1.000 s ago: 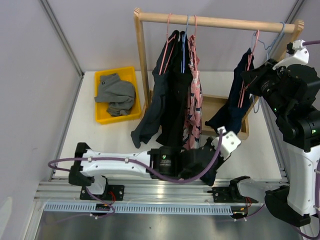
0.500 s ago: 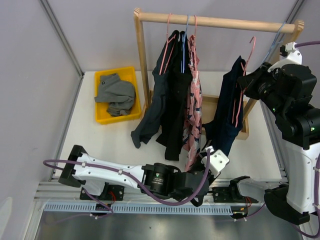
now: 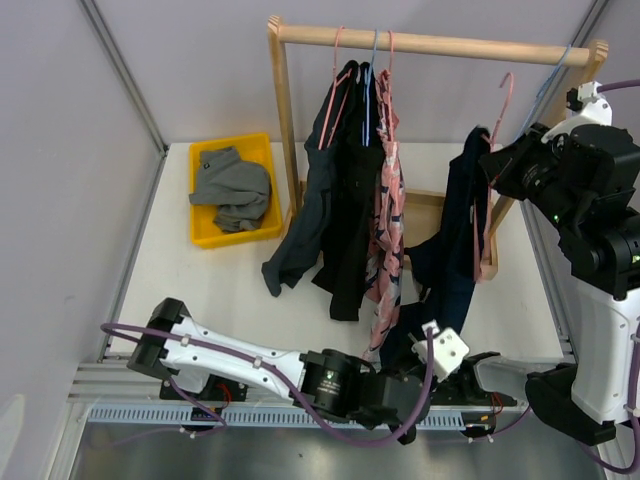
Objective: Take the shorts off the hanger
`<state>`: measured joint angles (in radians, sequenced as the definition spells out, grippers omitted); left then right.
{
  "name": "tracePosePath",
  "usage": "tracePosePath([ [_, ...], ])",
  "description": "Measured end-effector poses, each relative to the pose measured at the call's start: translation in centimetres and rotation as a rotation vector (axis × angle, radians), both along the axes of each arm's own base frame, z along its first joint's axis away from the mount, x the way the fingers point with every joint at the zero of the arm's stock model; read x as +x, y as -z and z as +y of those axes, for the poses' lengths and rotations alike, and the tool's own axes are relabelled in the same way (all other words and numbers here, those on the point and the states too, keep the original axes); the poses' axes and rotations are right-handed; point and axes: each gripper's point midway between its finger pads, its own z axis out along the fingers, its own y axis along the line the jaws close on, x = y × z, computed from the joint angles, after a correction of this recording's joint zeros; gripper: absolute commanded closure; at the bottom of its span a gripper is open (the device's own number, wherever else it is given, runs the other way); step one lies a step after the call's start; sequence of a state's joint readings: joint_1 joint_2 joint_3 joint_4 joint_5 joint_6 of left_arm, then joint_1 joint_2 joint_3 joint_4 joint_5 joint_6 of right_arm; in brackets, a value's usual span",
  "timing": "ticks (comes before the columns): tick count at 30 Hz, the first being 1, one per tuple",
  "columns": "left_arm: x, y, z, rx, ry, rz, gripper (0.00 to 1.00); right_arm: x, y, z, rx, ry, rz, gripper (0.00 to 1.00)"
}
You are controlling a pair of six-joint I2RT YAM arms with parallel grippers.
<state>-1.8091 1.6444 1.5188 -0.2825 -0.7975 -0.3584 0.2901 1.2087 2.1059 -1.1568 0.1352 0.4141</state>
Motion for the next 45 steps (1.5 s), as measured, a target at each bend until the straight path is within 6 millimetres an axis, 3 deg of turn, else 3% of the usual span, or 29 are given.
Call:
tracePosePath([
  [7, -4.0, 4.6, 0.5, 0.143, 0.058, -0.042, 1.0, 0.8, -0.2, -0.1, 0.001, 0.009, -0.005, 1.0],
  [10, -4.1, 5.0, 0.9, 0.163, 0.049, -0.047, 1.0, 0.7, 0.3, -0.1, -0.002, 0.003, 0.013, 1.0],
  [14, -2.3, 5.3, 1.1, 0.175, 0.0, -0.037, 1.0, 0.1, 0.3, -0.3, 0.006, 0.007, 0.009, 1.0],
  [17, 0.4, 5.6, 1.1, 0.189, -0.044, -0.017, 1.0, -1.1, 0.0, -0.7, 0.024, 0.015, -0.011, 1.0],
  [21, 6.1, 4.7, 0.6, 0.187, -0.131, 0.014, 1.0, -4.4, -1.0, -1.4, 0.061, 0.015, -0.056, 1.0],
  [24, 12.0, 3.4, -0.4, 0.161, -0.213, 0.037, 1.0, -7.2, -1.8, -1.9, 0.088, 0.006, -0.088, 1.0],
  [27, 17.5, 2.8, -0.9, 0.152, -0.289, 0.044, 1.0, -9.5, -4.0, -2.5, 0.109, 0.003, -0.155, 1.0],
  [30, 19.4, 3.1, -1.1, 0.167, -0.314, 0.041, 1.0, -10.5, -5.4, -2.8, 0.115, 0.004, -0.201, 1.0],
  [32, 18.3, 3.6, -1.2, 0.181, -0.29, 0.042, 1.0, -10.0, -6.0, -2.9, 0.106, 0.012, -0.212, 1.0],
  [35, 14.0, 4.9, -1.3, 0.215, -0.218, 0.04, 1.0, -7.5, -6.3, -2.6, 0.076, 0.025, -0.197, 1.0],
  [42, 0.9, 6.9, 1.9, 0.273, -0.017, 0.054, 1.0, 3.3, -5.3, -1.1, 0.004, 0.059, -0.12, 1.0],
  [45, -2.3, 6.5, 3.9, 0.264, 0.018, 0.068, 1.0, 8.5, -4.6, -2.2, 0.012, 0.098, -0.096, 1.0],
])
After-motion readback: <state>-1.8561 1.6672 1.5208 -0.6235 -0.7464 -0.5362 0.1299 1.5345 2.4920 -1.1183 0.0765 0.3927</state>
